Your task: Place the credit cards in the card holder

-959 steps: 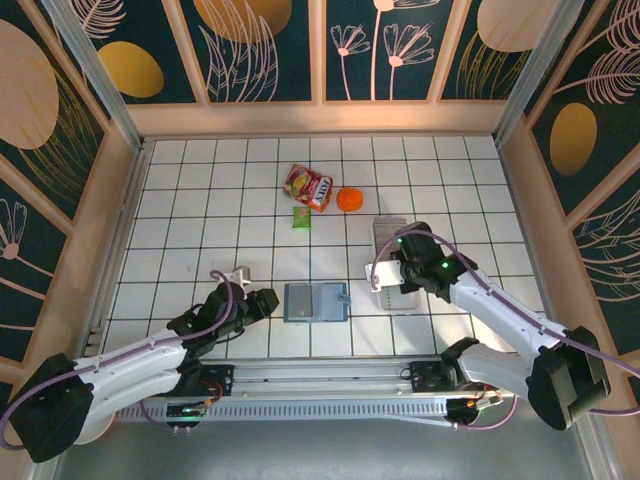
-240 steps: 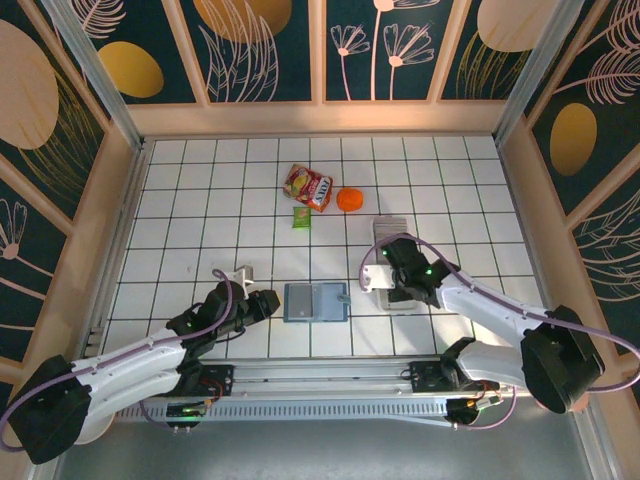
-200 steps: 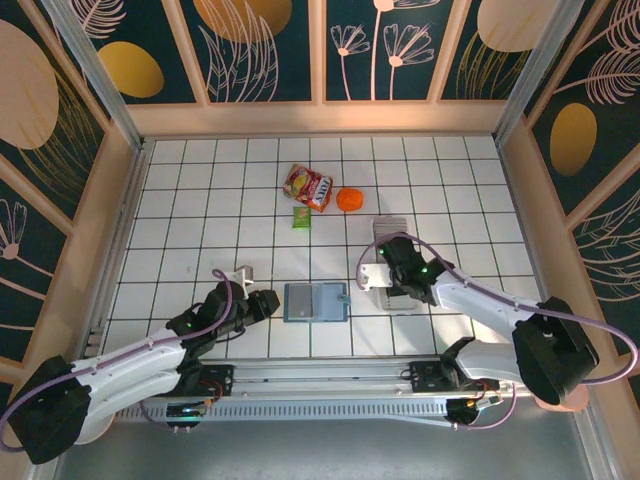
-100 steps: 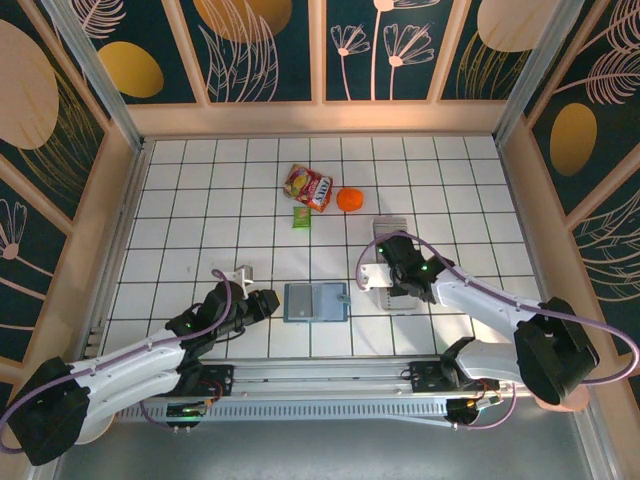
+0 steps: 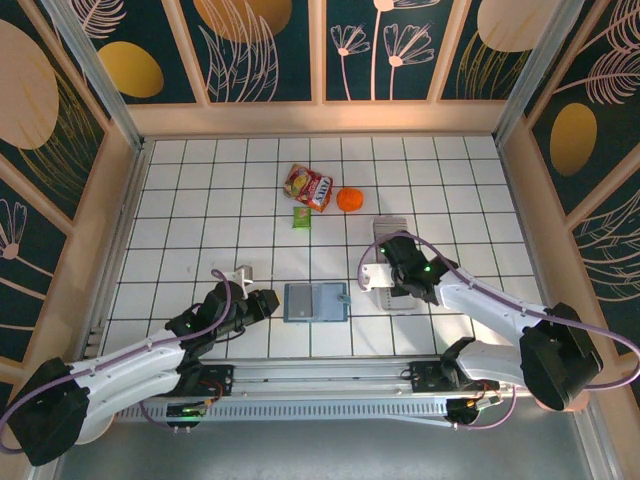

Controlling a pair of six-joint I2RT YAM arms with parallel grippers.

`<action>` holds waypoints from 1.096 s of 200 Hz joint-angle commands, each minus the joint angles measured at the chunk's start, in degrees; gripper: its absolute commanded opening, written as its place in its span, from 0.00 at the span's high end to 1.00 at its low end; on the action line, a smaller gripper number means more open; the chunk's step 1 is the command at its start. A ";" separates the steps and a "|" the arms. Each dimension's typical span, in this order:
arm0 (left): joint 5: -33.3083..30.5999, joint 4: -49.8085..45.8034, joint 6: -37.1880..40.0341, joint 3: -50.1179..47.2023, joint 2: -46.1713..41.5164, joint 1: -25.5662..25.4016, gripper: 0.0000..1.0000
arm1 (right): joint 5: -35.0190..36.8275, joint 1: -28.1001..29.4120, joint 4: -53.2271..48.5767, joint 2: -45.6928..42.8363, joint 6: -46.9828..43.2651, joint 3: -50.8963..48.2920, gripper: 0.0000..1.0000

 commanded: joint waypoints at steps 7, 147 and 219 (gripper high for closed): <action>0.14 1.63 -0.91 -0.66 0.02 -0.12 0.80 | 0.54 0.15 0.52 -1.54 -0.56 1.30 0.78; 2.07 4.00 -0.55 0.65 3.93 -0.16 0.83 | -3.50 0.37 -9.19 -8.16 2.53 4.31 0.97; 2.08 2.83 -0.31 1.25 3.19 -0.15 0.84 | -11.33 0.45 -20.92 -13.37 9.35 9.19 1.00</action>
